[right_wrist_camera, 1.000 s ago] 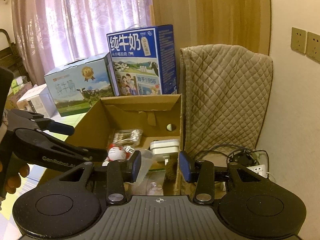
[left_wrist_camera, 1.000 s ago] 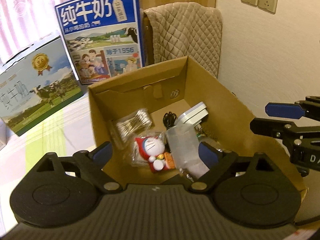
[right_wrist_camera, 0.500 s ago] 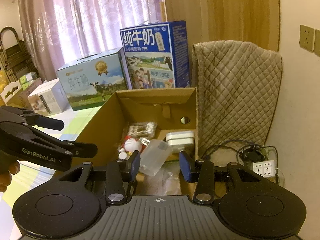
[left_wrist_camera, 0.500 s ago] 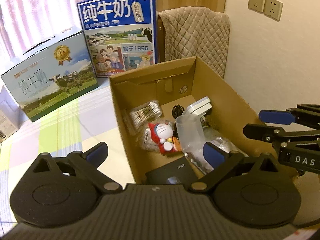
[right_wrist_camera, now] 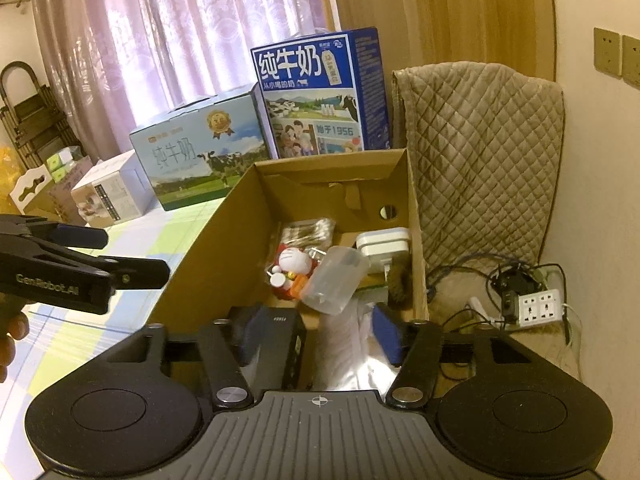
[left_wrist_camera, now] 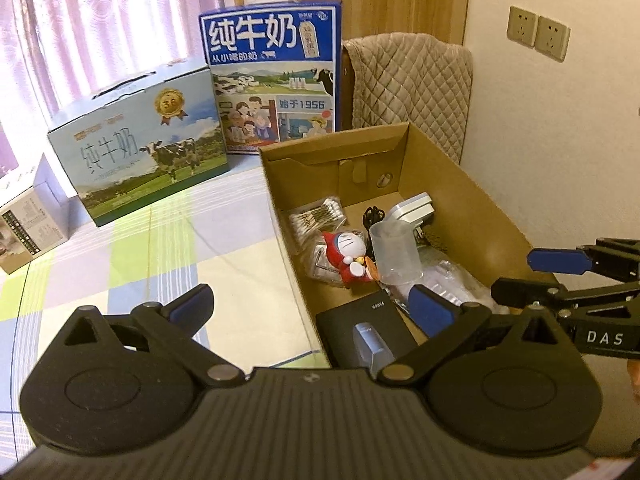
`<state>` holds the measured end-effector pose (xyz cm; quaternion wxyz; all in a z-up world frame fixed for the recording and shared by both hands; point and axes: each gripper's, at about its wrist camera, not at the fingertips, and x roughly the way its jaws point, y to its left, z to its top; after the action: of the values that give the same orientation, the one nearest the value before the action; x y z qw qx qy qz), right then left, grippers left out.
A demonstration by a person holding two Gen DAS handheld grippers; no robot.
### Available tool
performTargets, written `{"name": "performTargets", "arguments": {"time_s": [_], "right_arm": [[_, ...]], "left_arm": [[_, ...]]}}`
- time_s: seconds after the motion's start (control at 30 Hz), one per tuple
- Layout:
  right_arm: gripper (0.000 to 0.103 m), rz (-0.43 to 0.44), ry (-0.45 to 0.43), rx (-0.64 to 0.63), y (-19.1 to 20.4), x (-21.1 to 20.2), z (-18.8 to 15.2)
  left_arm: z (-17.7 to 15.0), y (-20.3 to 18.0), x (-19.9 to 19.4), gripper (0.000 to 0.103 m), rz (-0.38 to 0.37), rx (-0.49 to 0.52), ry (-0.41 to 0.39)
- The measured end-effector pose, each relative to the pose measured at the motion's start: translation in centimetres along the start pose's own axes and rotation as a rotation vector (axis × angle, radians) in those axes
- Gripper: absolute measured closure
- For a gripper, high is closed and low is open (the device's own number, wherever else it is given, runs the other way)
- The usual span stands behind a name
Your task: Organize objects
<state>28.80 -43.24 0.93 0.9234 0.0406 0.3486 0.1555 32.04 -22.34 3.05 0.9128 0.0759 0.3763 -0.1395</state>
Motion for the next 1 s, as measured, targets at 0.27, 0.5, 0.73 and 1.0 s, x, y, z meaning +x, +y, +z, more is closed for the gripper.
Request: {"name": "performTargets", "arguments": {"time_s": [0.27,0.5,0.73,1.0], "right_arm": [[0.026,-0.014,-0.015,0.028,2.8,-1.8,-1.5],[0.024,-0.002,-0.006,-0.022,6.9,-3.3,-3.4],[0.024,-0.009,0.008,-0.083,11.6,-4.3,-5.5],[0.024,0.034,0.031,-0.111,15.9,-5.4,-7.9]], "left_arm": [[-3.3,2.1,-4.0,0.001,0.022,-0.03,-0.046],[-6.6,4.6,-8.1,0.001,0.063,-0.06,-0.073],[-10.3,7.0,-12.4,0.001,0.09,-0.087,-0.082],[-14.3,9.4,-16.1,0.001,0.145,-0.159,-0.032]]}}
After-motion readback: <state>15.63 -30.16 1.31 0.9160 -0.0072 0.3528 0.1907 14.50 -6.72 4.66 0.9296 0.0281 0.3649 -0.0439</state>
